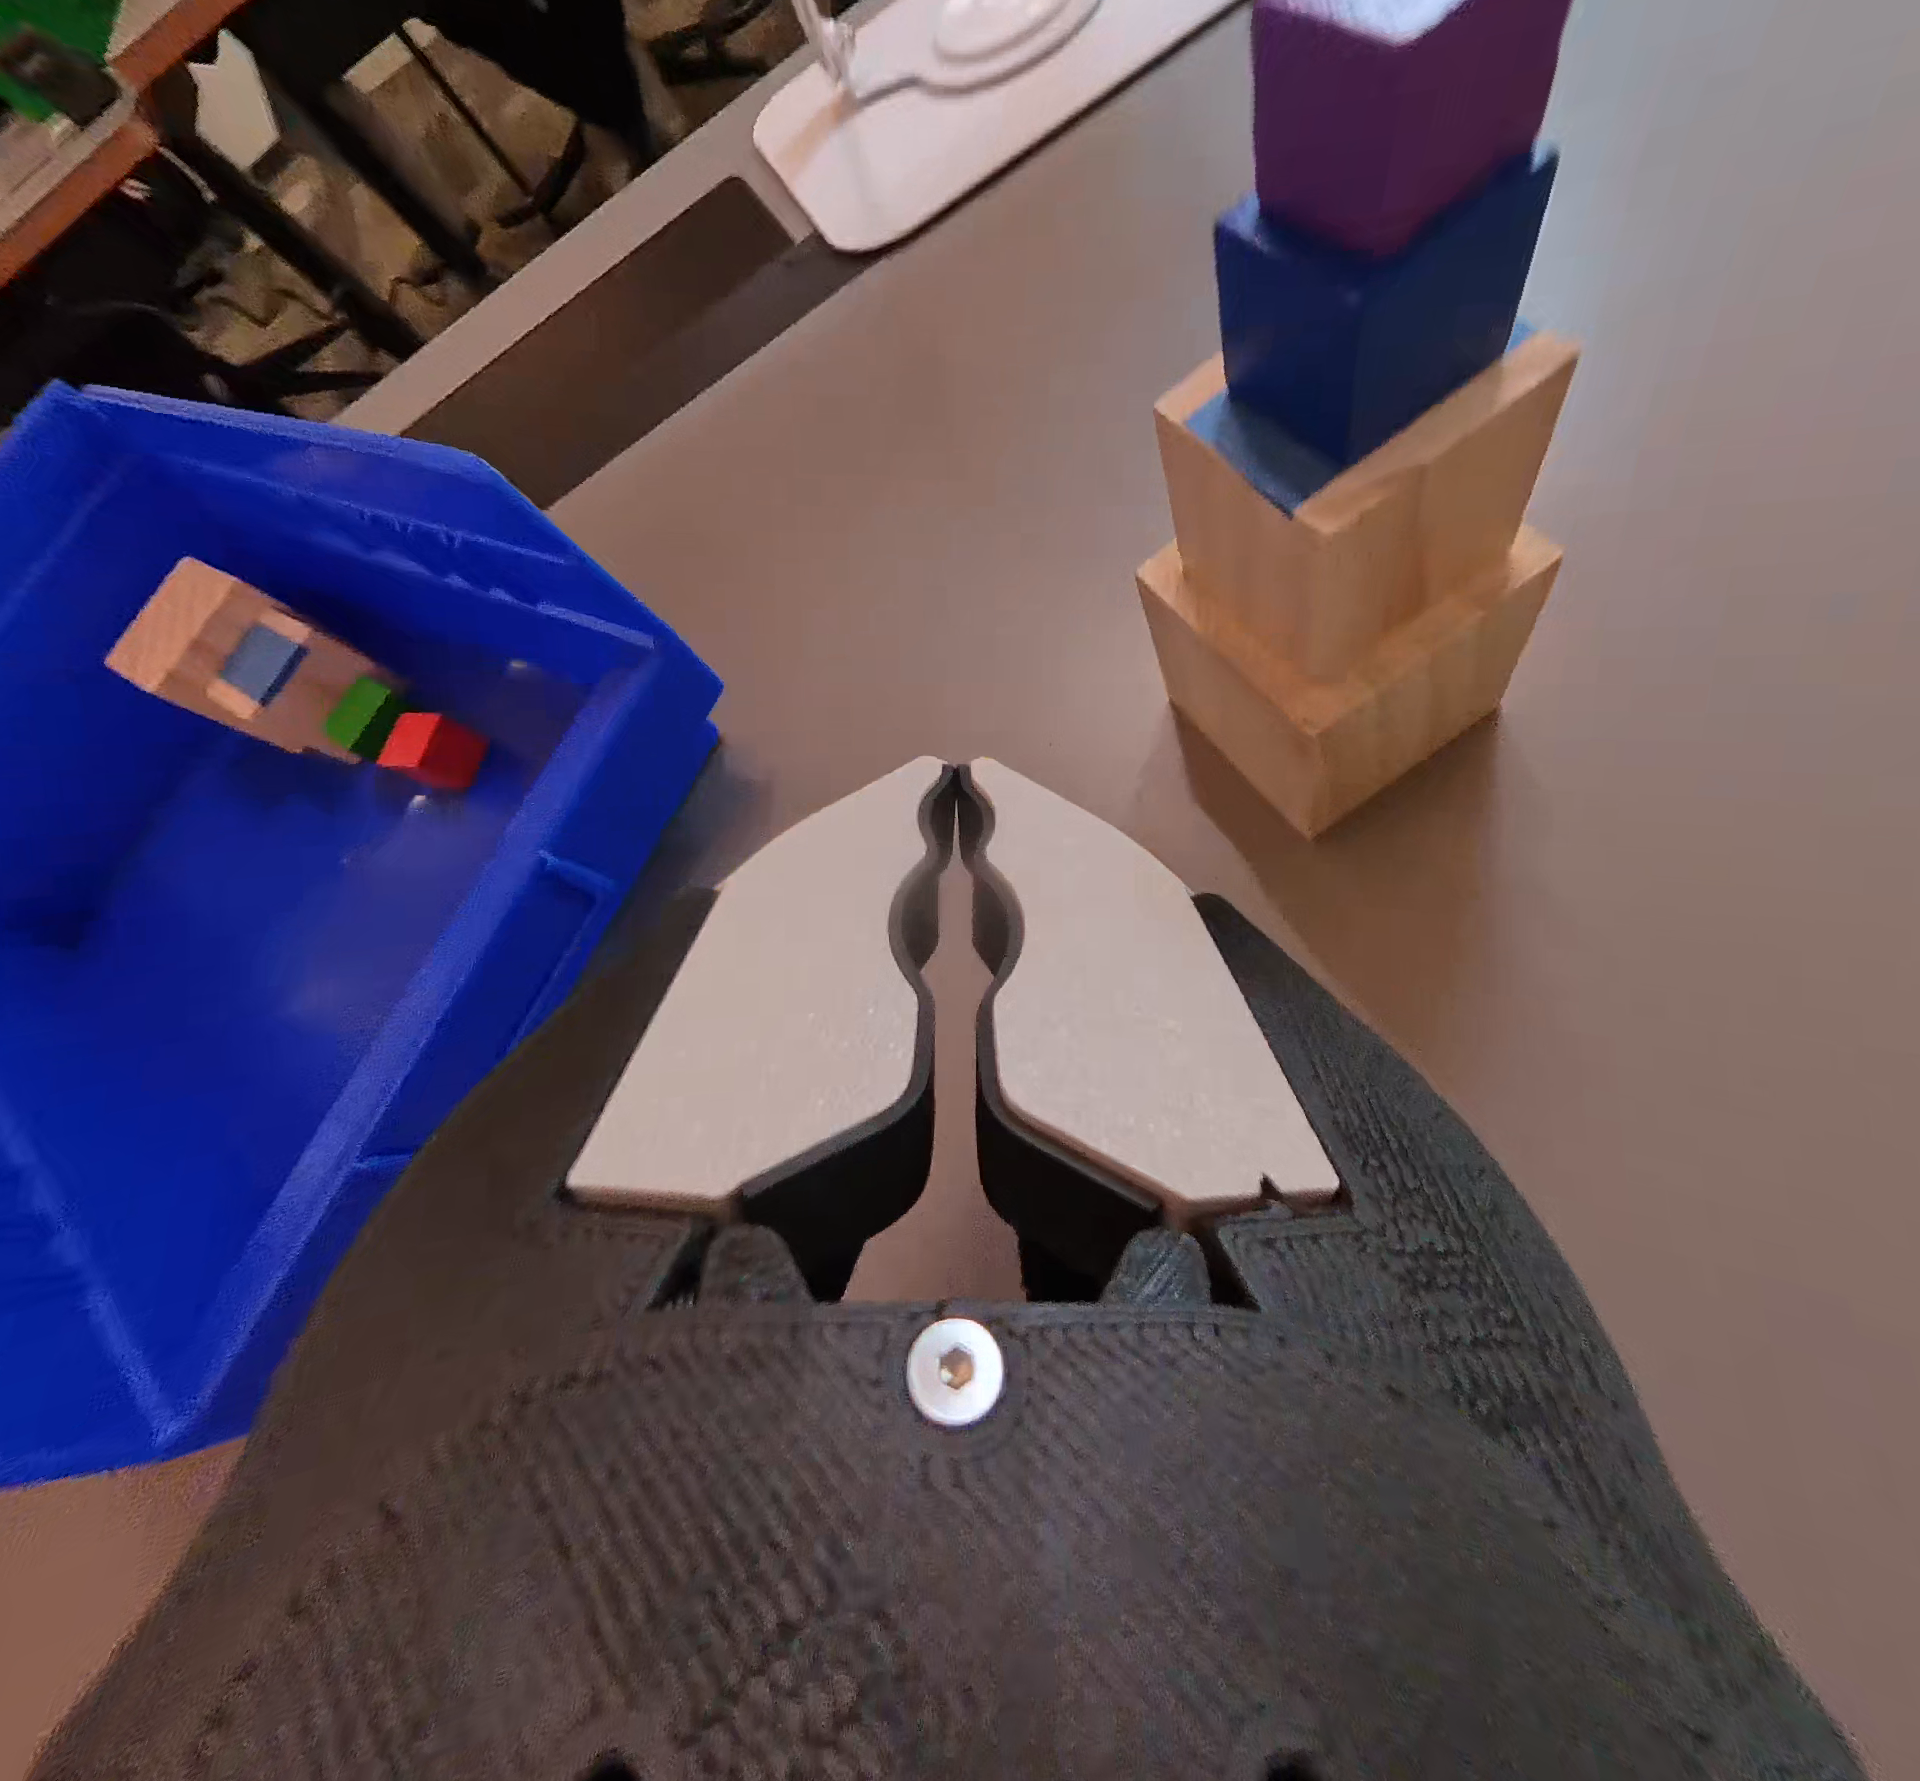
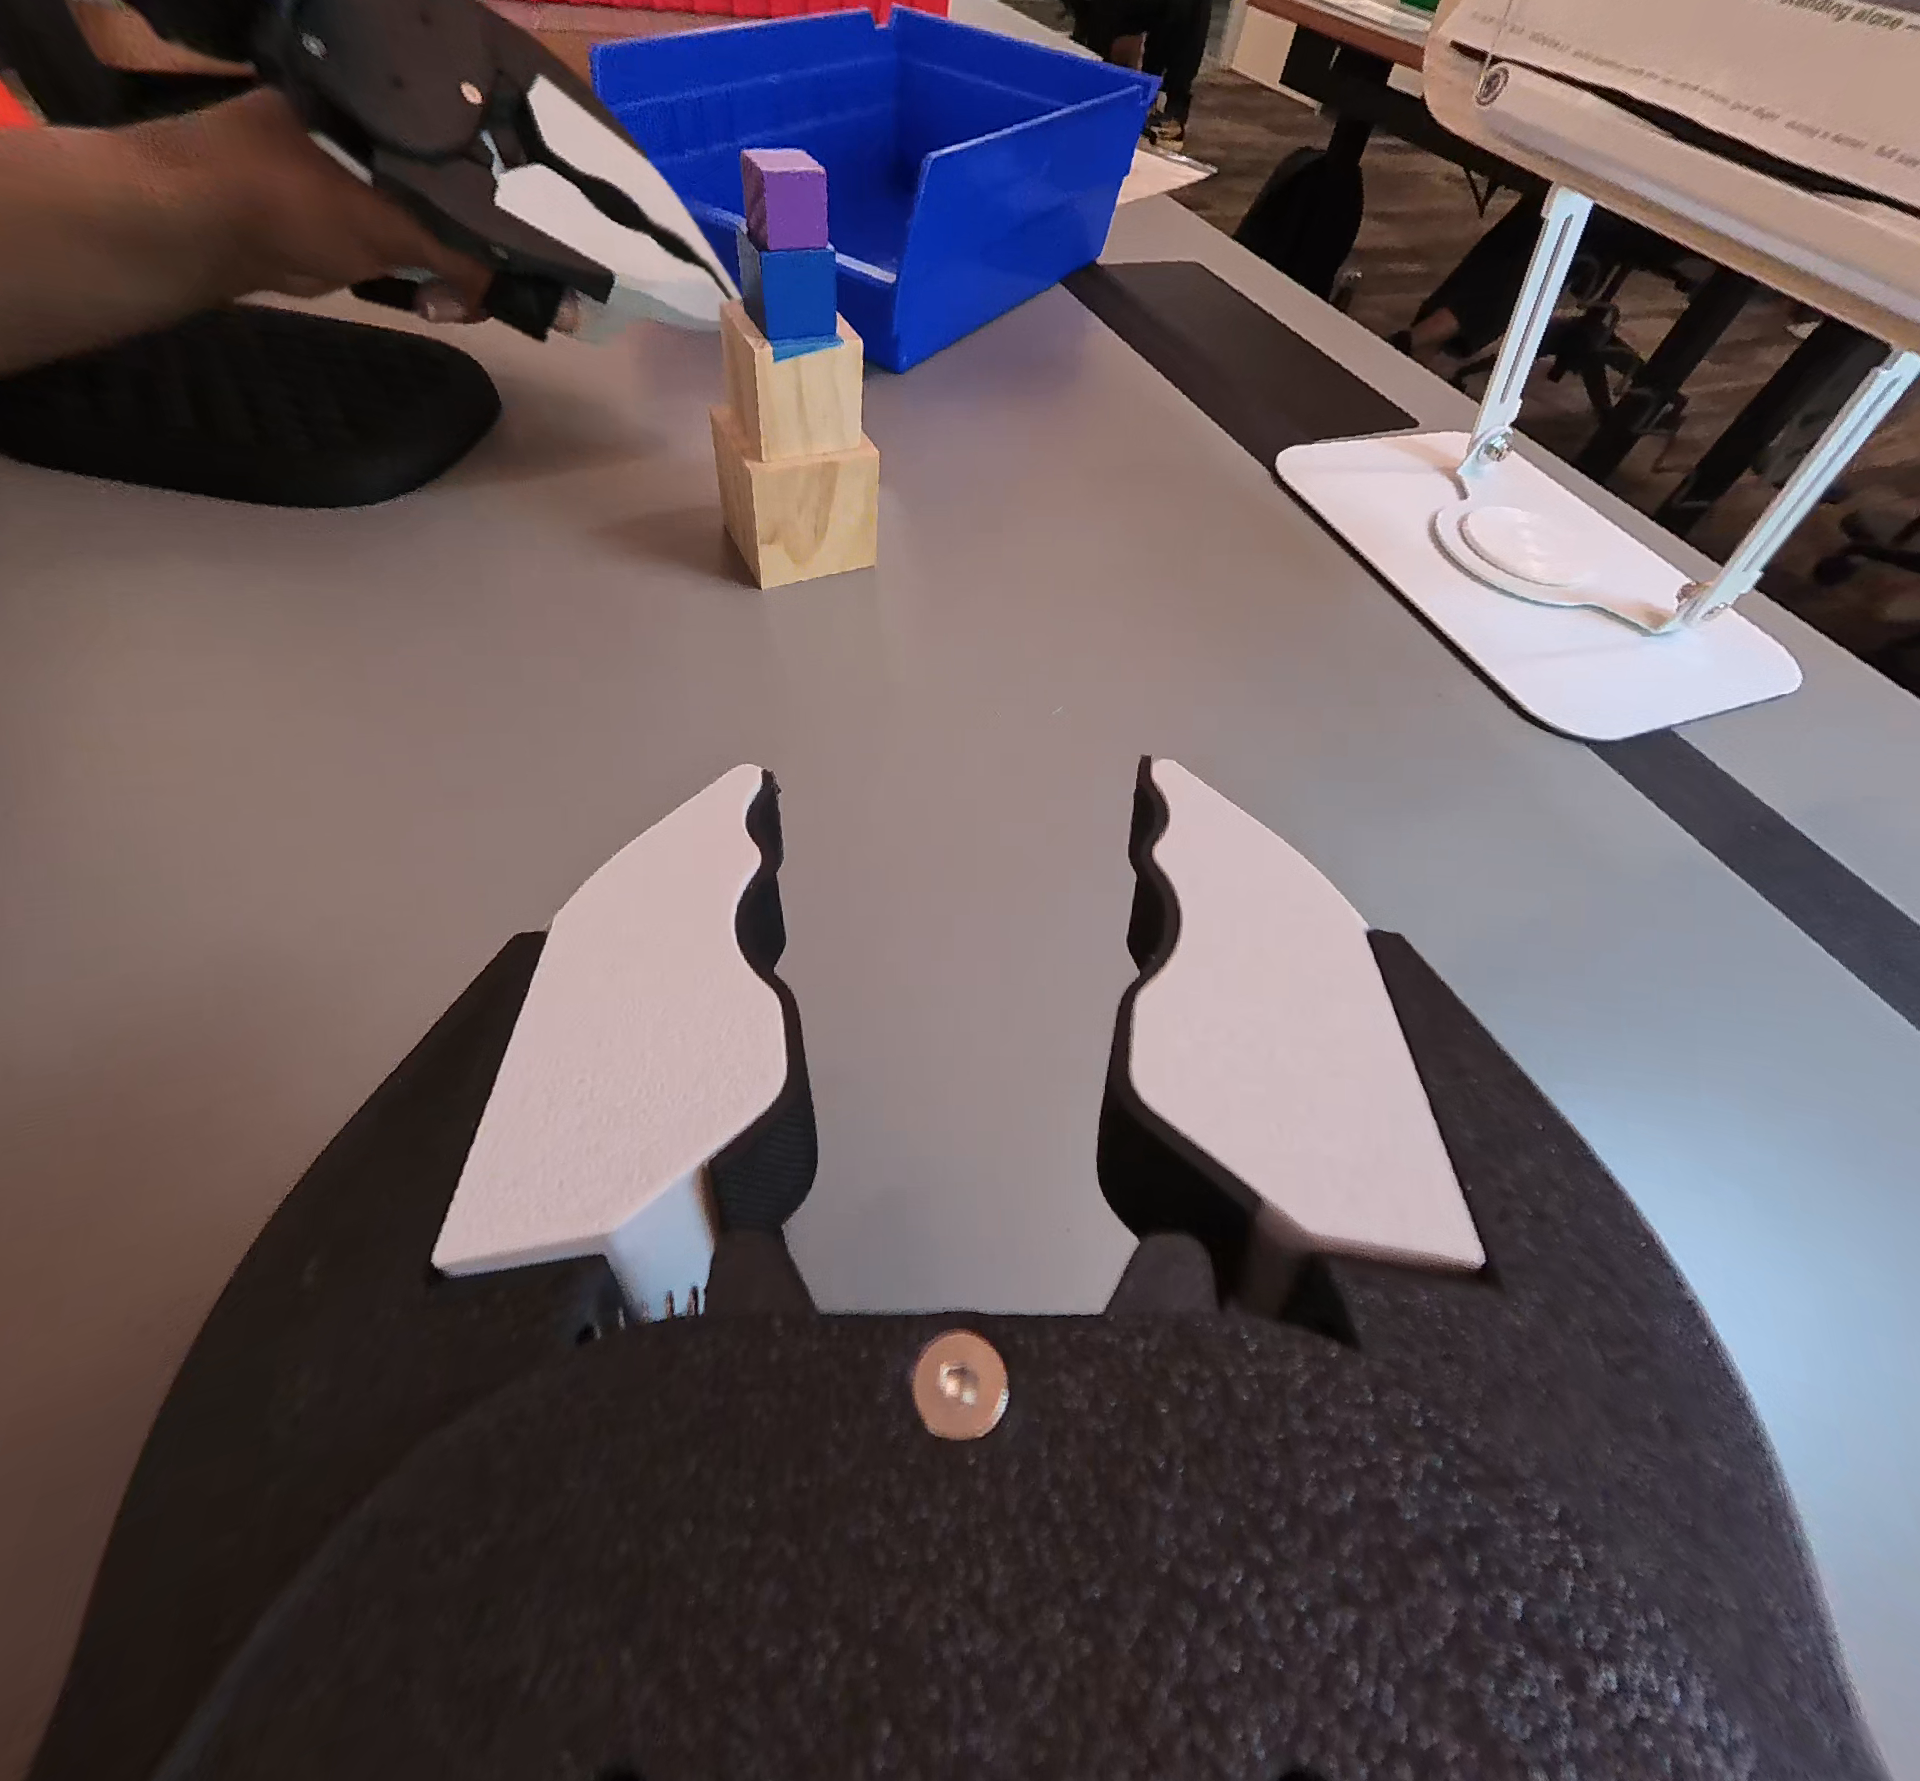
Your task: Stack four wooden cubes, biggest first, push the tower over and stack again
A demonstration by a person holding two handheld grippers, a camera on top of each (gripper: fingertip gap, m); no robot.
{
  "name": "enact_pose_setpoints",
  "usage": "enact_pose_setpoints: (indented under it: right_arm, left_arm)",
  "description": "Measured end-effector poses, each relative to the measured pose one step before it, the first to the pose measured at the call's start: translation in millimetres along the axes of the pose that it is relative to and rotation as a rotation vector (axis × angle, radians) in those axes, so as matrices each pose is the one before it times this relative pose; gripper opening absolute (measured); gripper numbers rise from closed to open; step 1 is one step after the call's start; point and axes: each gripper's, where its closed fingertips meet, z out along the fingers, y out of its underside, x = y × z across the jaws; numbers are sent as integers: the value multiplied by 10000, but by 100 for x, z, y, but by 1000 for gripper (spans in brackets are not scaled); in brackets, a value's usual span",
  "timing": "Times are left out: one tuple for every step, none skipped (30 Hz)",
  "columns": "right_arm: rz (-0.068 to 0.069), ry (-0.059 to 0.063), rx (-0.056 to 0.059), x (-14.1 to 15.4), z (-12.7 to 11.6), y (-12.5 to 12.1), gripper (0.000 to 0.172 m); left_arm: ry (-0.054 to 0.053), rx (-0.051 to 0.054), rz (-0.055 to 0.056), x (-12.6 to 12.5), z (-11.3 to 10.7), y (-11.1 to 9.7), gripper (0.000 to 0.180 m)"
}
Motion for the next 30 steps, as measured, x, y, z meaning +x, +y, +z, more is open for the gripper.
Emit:
enact_pose_setpoints:
  right_arm:
    - [9,22,-10,45,-122,66,65]
    - [19,29,9,79,-87,5,65]
    - [-1,31,16,63,-52,-39,65]
    - [-16,29,14,40,-32,-58,65]
    - [-23,32,19,39,-42,-51,65]
    - [-20,34,19,55,-62,-53,65]
    - [-10,38,15,74,-82,-29,65]
    - [0,49,24,117,-110,-56,65]
    - [11,53,40,144,-119,-56,64]
    - [22,40,53,145,-153,-67,64]
    - [35,43,57,166,-158,-57,64]
    - [37,59,58,200,-173,-53,64]
    - [35,63,54,206,-173,-41,64]
    - [39,59,46,216,-161,-24,63]
    - [43,61,48,208,-134,-36,63]
    - [38,55,47,195,-111,-54,63]
    - [37,48,47,159,-97,-53,63]
    - [35,45,46,138,-69,-62,62]
    - [23,43,35,115,-63,-45,62]
    - [9,36,25,91,-48,-30,62]
    - [4,34,21,69,-31,-33,61]
    - [4,32,24,65,-26,-28,61]
    - [11,16,28,42,-29,-51,61]
    - [19,1,29,15,-23,-34,61]
    - [16,2,22,18,-8,-41,61]
    - [8,2,13,0,-13,-11,61]
    - [6,-5,7,-12,7,1,61]
    - [4,-15,0,-25,24,4,61]
    - [-1,-21,-10,-45,37,31,61]
    - [-8,-18,-20,-56,37,40,61]
  left_arm:
    - [-350,-219,360,137,324,152,0]
    - [-220,-150,390,384,402,-208,0]
    - [33,-174,396,834,511,-375,0]
    - [129,-154,411,1037,618,-550,0]
    - [-57,45,419,773,603,-916,0]
    - [-198,78,610,437,562,-1058,0]
    - [35,111,503,669,506,-1176,0]
    - [98,173,289,698,499,-1334,0]
    - [141,227,286,757,536,-1381,0]
    - [94,229,327,663,601,-1338,0]
    - [22,222,334,539,615,-1298,0]
    - [7,224,292,453,575,-1273,0]
    - [33,272,262,455,524,-1311,0]
    - [72,242,207,458,483,-1215,0]
    - [183,308,202,607,439,-1248,0]
    - [111,303,181,500,376,-1157,0]
    - [-4,167,115,285,340,-942,0]
    - [93,193,108,377,268,-908,0]
    - [117,239,49,379,166,-896,0]
    - [119,256,-4,360,64,-857,0]
    - [37,130,-31,209,48,-604,0]
    - [61,69,17,208,39,-424,0]
    - [12,83,16,123,4,-347,0]
    - [36,81,10,122,-62,-255,0]
    - [21,44,-16,68,-90,-108,0]
    - [23,15,-18,18,-114,29,0]
    - [21,2,-29,-30,-125,111,0]
    - [0,-19,-58,-93,-126,211,0]
    - [4,-5,-73,-126,-144,231,0]
    - [-14,-3,-93,-176,-180,248,0]
